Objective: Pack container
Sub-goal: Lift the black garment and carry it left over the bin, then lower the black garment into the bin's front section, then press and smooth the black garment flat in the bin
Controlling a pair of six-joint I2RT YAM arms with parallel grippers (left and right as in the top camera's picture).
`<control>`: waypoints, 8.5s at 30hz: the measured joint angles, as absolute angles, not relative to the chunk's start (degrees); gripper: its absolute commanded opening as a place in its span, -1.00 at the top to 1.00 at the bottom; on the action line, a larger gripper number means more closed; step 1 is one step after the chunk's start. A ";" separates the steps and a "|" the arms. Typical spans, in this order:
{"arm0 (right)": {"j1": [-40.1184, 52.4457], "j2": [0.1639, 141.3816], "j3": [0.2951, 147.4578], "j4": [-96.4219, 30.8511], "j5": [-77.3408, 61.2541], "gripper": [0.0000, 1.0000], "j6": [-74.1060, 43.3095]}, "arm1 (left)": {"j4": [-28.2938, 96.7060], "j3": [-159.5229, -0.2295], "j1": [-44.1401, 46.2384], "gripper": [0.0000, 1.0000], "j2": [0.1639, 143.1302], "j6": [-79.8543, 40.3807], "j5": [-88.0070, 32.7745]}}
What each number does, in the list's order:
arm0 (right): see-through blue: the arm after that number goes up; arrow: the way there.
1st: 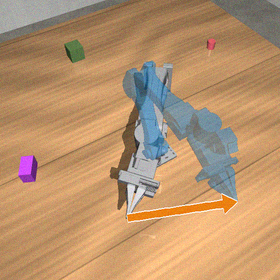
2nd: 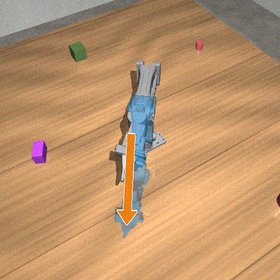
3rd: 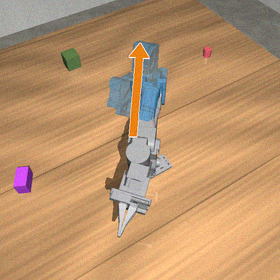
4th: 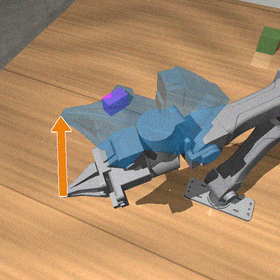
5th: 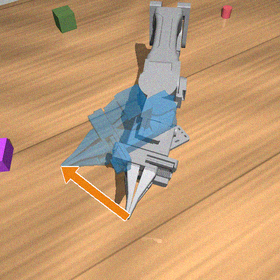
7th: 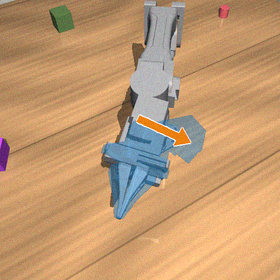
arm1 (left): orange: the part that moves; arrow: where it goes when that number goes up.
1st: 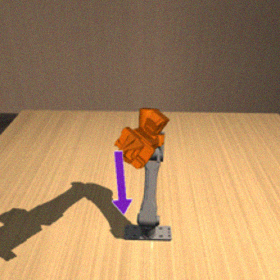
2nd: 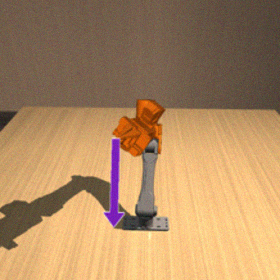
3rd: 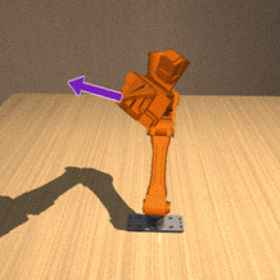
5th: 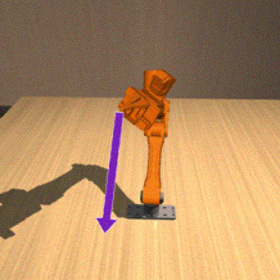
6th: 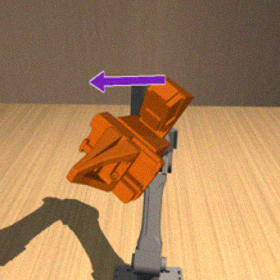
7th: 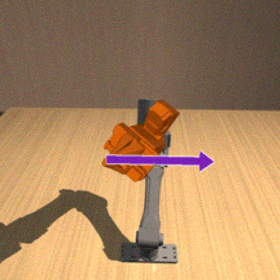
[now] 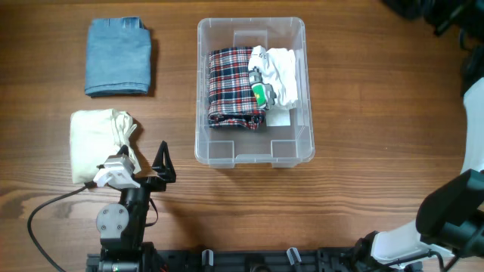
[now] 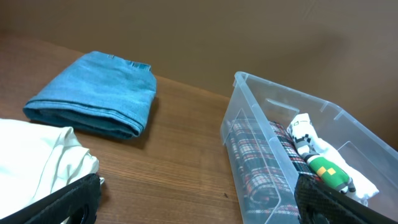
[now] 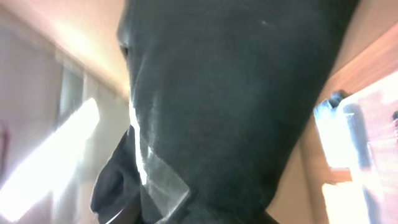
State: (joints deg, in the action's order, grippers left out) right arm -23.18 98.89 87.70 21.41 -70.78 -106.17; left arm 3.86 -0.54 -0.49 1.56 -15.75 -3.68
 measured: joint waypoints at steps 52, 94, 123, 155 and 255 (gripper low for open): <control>23.46 101.19 92.99 -67.61 -15.33 0.33 -3.44 | 3.86 -0.56 -0.49 -1.00 1.61 -15.77 -3.70; 23.49 103.15 90.30 -60.47 -12.10 -0.99 25.98 | 3.86 -0.56 -0.49 -0.99 1.61 -15.75 -3.70; 24.01 109.34 84.90 -59.92 -19.09 -0.76 22.96 | 3.86 -0.56 -0.49 -0.99 1.61 -15.75 -3.70; 24.51 109.95 98.17 -84.31 -19.22 0.28 35.68 | 3.86 -0.56 -0.49 -0.99 1.61 -15.77 -3.70; 33.12 109.93 79.64 -61.63 -20.25 0.91 -9.65 | 3.86 -0.56 -0.49 -1.00 1.61 -15.77 -3.70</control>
